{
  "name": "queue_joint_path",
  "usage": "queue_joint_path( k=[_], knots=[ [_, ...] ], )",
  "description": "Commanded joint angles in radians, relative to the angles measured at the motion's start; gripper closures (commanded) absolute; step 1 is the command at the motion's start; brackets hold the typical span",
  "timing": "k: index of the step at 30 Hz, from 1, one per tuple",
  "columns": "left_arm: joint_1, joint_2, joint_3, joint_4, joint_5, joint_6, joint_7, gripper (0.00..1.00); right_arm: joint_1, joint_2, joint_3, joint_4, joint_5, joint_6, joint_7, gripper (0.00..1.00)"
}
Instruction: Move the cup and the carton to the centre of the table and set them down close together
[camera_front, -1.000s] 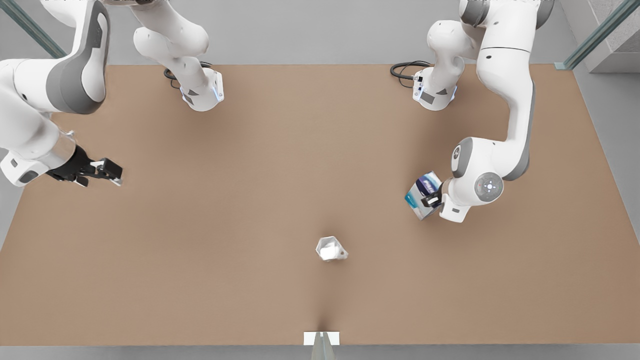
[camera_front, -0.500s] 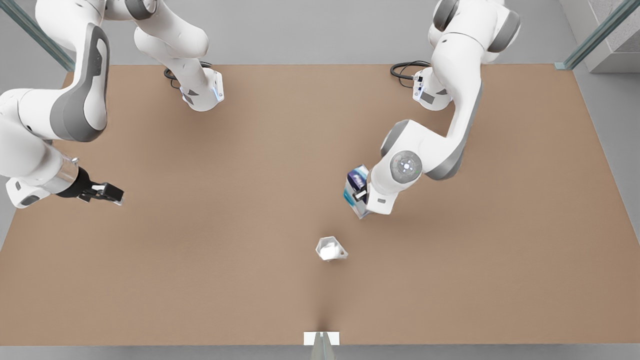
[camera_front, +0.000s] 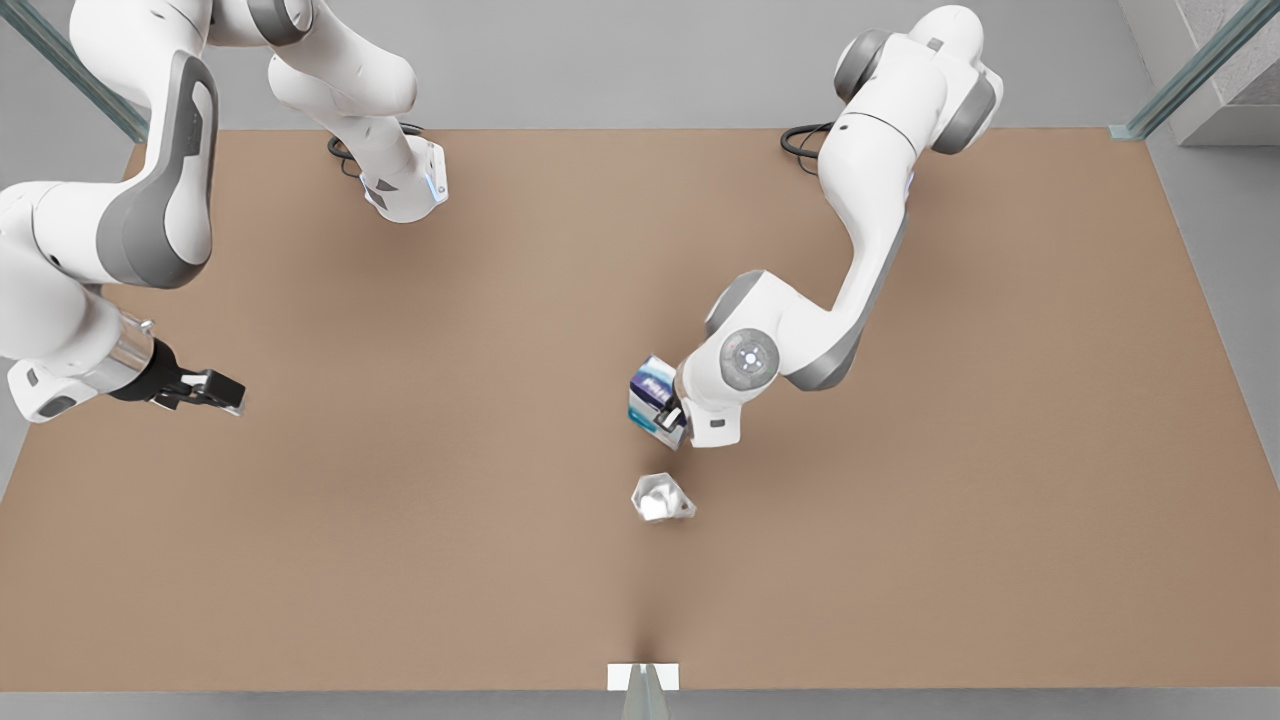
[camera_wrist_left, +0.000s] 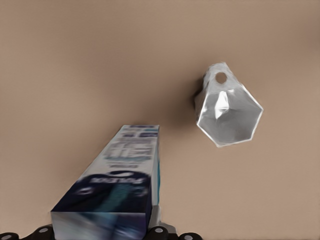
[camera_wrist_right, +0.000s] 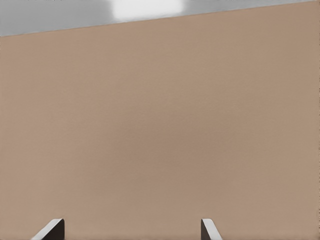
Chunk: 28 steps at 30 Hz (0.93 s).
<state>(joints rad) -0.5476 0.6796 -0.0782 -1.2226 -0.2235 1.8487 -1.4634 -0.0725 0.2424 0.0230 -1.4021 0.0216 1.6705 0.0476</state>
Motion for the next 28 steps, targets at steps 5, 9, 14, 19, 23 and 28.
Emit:
queue_joint_path(
  k=[5,9,14,19,23,28],
  knots=[
    [0.000,0.008,0.000,0.000,0.000,0.006,0.003,0.00,-0.001,0.000,-0.001,0.000,0.001,0.002,0.000,0.00],
    [0.002,-0.002,0.001,0.000,0.000,0.003,0.003,0.00,-0.001,0.000,0.000,0.000,0.001,0.005,0.002,0.00],
    [0.015,-0.046,0.034,0.087,0.084,-0.155,0.199,0.00,0.000,0.000,0.000,0.000,0.001,0.006,0.008,0.00],
    [0.017,-0.144,0.459,0.097,0.084,-0.329,1.324,0.00,-0.010,0.002,-0.026,0.000,0.001,0.003,-0.025,0.00],
    [0.370,-0.365,0.087,-0.012,0.299,-0.326,1.433,0.00,-0.010,0.002,-0.026,0.000,0.001,0.006,-0.025,0.00],
    [0.388,-0.393,0.066,-0.067,0.334,-0.290,1.437,0.00,-0.010,0.012,-0.026,0.028,0.001,-0.002,-0.026,0.00]
  ],
)
